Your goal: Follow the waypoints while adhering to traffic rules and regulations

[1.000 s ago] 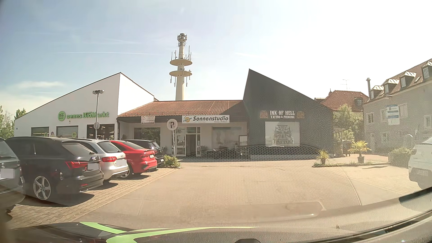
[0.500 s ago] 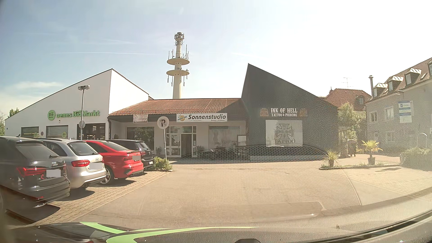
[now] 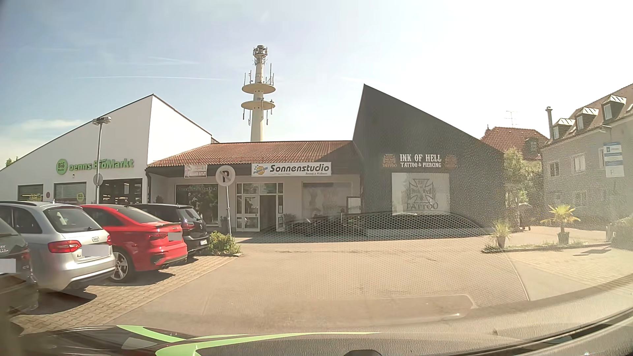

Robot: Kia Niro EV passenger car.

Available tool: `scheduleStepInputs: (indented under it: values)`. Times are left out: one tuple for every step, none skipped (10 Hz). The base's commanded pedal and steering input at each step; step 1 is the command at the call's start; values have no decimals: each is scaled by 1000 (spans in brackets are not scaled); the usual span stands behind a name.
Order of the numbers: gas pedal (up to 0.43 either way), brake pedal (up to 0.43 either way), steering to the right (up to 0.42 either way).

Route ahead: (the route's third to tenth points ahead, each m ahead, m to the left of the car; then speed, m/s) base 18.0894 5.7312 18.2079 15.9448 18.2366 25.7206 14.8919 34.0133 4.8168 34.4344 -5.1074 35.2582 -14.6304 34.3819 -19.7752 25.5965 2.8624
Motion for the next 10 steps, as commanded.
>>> scheduleStepInputs:
  values:
    - [0,0,7]
    - [0,0,7]
    - [0,0,7]
    - [0,0,7]
    - [0,0,7]
    - [0,0,7]
    - [0,0,7]
    - [0,0,7]
    - [0,0,6]
    - [0,0,6]
